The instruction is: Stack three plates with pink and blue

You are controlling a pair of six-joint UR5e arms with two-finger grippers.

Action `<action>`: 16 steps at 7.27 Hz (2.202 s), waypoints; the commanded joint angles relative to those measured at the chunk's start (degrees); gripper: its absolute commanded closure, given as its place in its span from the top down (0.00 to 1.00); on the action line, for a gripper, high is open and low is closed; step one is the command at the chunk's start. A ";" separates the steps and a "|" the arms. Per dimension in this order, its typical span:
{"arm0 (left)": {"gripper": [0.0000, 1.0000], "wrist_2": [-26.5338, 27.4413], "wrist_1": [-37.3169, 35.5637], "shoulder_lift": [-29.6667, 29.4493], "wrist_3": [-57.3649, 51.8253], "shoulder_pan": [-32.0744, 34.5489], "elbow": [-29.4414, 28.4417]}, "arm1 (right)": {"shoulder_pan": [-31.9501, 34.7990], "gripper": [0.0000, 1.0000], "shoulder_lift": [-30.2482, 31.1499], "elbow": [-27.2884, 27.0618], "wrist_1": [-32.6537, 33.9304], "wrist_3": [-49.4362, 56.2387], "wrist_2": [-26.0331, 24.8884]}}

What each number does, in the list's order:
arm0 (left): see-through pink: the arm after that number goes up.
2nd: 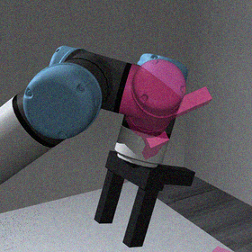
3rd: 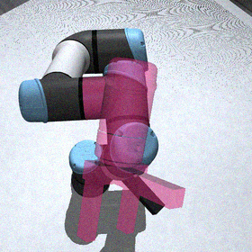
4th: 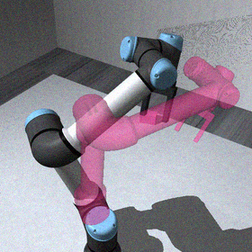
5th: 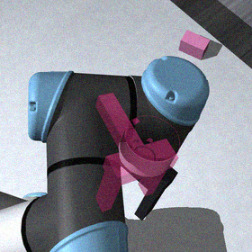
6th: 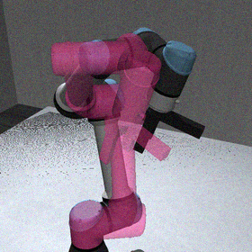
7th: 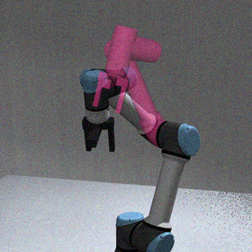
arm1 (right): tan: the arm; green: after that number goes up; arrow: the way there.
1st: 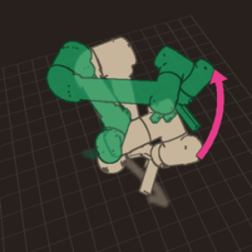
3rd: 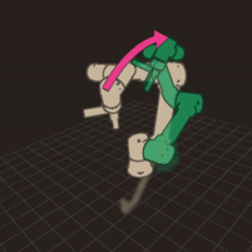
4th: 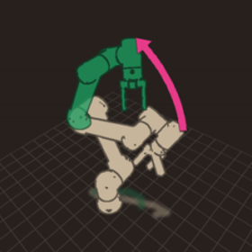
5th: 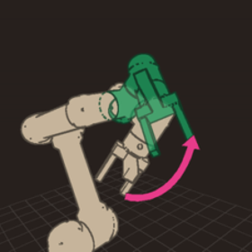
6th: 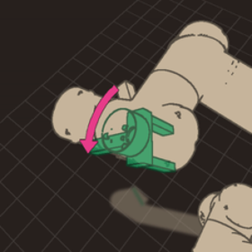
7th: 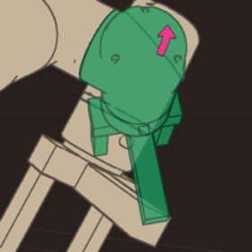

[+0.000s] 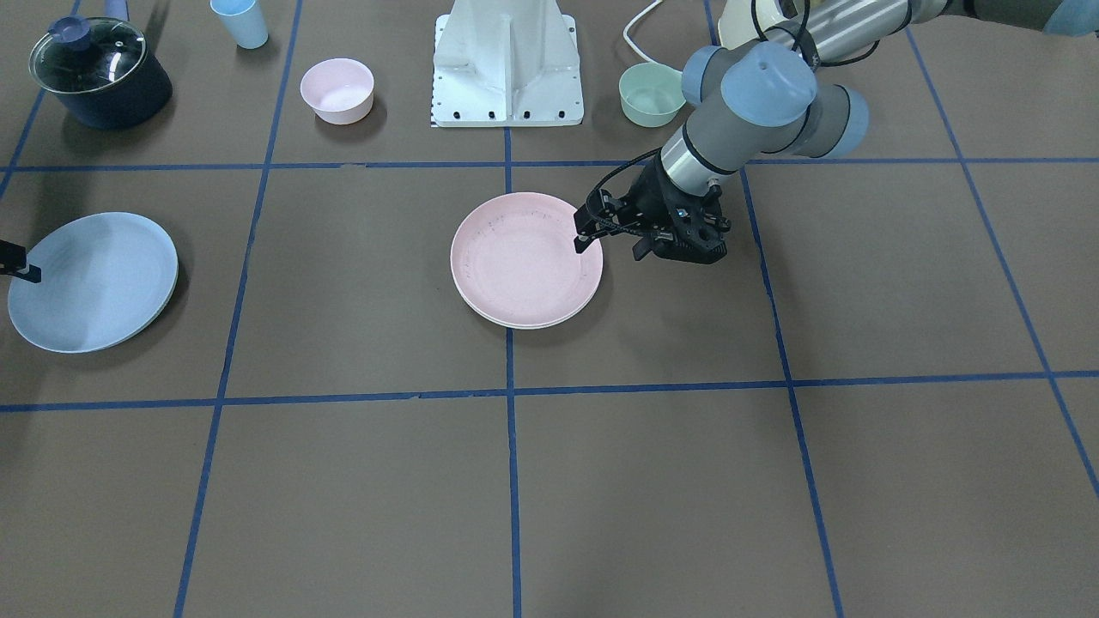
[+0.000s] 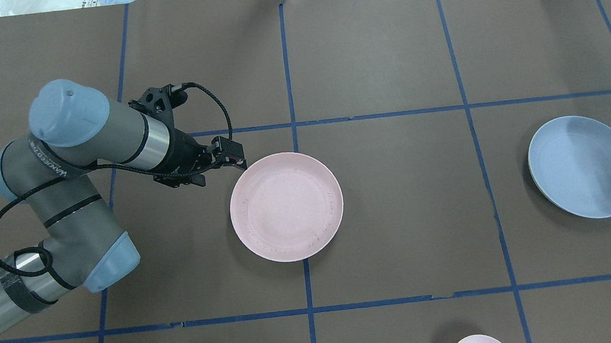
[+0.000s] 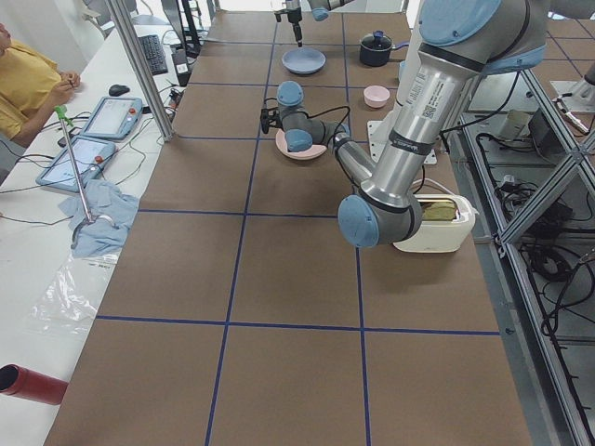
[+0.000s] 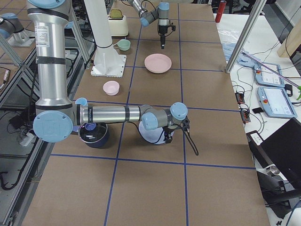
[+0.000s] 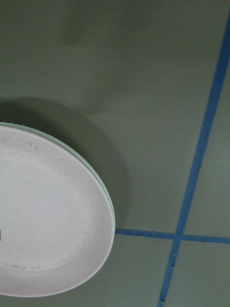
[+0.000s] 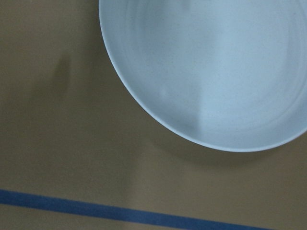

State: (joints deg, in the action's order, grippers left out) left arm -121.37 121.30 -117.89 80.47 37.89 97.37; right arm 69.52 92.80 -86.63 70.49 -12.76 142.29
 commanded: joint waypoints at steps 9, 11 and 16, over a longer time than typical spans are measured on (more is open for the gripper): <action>0.99 0.08 -0.27 0.11 -0.05 0.43 0.54 | -1.40 0.00 -1.05 -0.96 -8.61 -15.23 5.09; 0.99 -0.44 -0.27 0.72 -0.31 1.83 1.41 | -2.02 0.00 -1.91 -8.26 -8.97 -29.53 5.36; 0.99 -0.62 -0.28 5.55 -11.20 8.59 1.16 | -30.76 0.00 -22.97 -14.43 -12.75 -76.01 -14.51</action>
State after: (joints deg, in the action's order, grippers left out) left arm -121.89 121.02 -113.48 72.17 44.48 98.67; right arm 48.80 75.59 -99.05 58.65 -75.51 137.10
